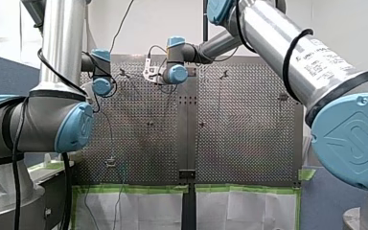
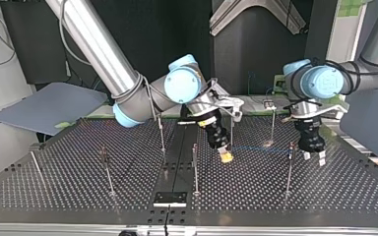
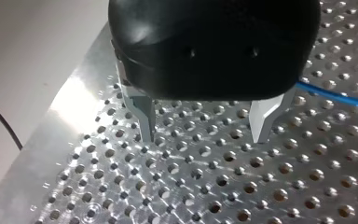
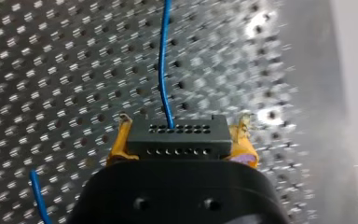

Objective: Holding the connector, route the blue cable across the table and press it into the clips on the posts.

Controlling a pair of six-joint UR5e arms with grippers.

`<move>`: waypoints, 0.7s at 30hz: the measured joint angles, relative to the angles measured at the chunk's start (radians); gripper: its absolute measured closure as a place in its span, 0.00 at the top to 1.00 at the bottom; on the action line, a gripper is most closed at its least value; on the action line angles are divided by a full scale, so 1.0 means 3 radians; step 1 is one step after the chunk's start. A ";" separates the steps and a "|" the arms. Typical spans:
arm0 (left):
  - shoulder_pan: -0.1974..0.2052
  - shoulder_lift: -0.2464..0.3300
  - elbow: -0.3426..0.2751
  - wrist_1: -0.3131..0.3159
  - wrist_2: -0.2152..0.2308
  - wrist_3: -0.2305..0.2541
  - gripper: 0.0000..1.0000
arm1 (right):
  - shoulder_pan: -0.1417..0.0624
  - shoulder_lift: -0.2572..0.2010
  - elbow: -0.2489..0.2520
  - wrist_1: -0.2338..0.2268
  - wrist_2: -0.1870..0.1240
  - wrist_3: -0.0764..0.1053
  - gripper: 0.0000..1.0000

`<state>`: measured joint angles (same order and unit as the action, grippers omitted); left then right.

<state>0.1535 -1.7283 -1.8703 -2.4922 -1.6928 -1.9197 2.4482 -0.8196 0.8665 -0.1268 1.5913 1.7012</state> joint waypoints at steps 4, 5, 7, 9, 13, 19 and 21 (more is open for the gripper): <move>-0.0031 0.0001 0.0001 -0.0098 -0.0074 0.0058 1.00 | -0.0012 0.0026 0.0064 0.0010 0.0042 -0.0002 0.00; -0.0042 0.0002 0.0001 -0.0126 -0.0083 0.0065 1.00 | -0.0017 0.0029 0.0084 0.0010 0.0048 0.0000 0.00; -0.0062 0.0002 0.0000 -0.0176 -0.0090 0.0070 1.00 | -0.0032 0.0033 0.0131 0.0012 0.0055 0.0008 0.00; -0.0085 0.0002 -0.0001 -0.0229 -0.0094 0.0072 1.00 | -0.0049 0.0037 0.0167 0.0014 0.0057 0.0012 0.00; -0.0128 0.0019 -0.0002 -0.0334 -0.0094 0.0070 1.00 | -0.0080 0.0039 0.0220 0.0017 0.0059 0.0012 0.00; -0.0167 0.0121 -0.0063 -0.0498 -0.0094 0.0006 1.00 | -0.0123 0.0042 0.0270 0.0018 0.0060 0.0010 0.00; -0.0175 0.0177 -0.0101 -0.0556 -0.0093 -0.0023 1.00 | -0.0139 0.0043 0.0281 0.0018 0.0060 0.0004 0.00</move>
<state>0.1009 -1.6751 -1.9005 -2.6590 -1.7208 -1.9265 2.4063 -0.8066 0.9508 -0.1213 1.6093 1.7025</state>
